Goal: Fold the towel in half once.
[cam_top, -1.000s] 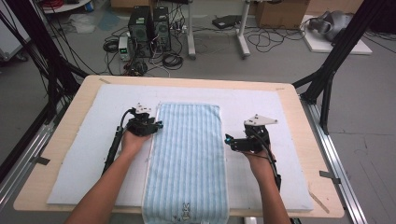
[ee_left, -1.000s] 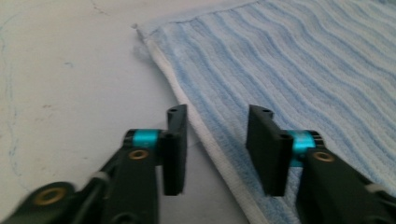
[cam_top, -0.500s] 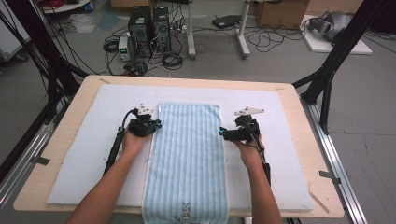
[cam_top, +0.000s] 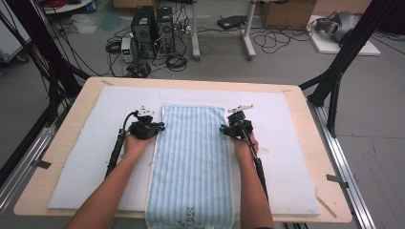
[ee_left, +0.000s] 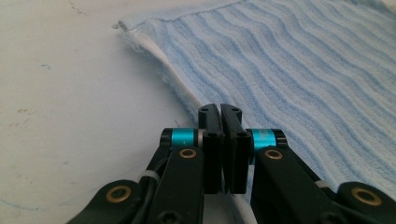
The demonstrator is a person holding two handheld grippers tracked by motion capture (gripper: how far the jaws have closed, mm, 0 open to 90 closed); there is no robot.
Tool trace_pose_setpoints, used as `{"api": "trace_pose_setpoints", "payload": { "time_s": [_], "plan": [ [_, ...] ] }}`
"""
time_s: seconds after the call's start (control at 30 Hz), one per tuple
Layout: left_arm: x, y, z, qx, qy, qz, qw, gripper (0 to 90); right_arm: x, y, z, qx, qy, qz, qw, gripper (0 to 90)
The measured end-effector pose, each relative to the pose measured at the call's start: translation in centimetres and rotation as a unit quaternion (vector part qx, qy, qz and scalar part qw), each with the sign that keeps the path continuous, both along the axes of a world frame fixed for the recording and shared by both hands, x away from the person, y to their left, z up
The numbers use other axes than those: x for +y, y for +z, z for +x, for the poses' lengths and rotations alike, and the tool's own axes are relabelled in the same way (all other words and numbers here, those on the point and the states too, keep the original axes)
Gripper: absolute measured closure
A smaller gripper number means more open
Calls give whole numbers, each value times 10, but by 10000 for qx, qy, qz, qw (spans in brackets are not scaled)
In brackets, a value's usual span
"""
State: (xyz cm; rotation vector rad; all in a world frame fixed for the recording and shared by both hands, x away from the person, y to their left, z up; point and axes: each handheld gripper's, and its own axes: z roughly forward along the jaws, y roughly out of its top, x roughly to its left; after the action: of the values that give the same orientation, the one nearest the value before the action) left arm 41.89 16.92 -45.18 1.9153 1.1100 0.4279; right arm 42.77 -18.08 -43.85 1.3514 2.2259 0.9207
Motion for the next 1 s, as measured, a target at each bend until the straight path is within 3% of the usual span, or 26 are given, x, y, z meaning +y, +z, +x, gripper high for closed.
{"api": "trace_pose_setpoints", "payload": {
  "time_s": [0.1,0.17,0.23,0.3,0.37,0.43,0.77,1.0],
  "plan": [
    [3,0,1,51,17,-175,9998,871,2,-2,1,25,21,1,10000,706],
    [4,0,1,61,24,-193,9998,871,3,-2,1,72,91,65,9999,842],
    [5,0,1,72,25,-253,9997,872,7,-1,-1,58,175,-49,9998,870],
    [9,0,1,139,39,-476,9988,873,8,1,-2,29,104,-86,9999,876],
    [13,0,1,264,42,-718,9971,873,5,3,-5,3,100,74,9999,875],
    [15,1,-1,305,-8,-779,9965,872,4,7,-9,-72,117,85,9999,875],
    [26,27,-21,7,-88,-1275,9918,873,-6,26,-37,-400,253,571,9972,875],
    [33,35,-54,-64,-276,-1353,9904,874,-9,34,-70,-702,388,777,9937,877]
  ]
}}
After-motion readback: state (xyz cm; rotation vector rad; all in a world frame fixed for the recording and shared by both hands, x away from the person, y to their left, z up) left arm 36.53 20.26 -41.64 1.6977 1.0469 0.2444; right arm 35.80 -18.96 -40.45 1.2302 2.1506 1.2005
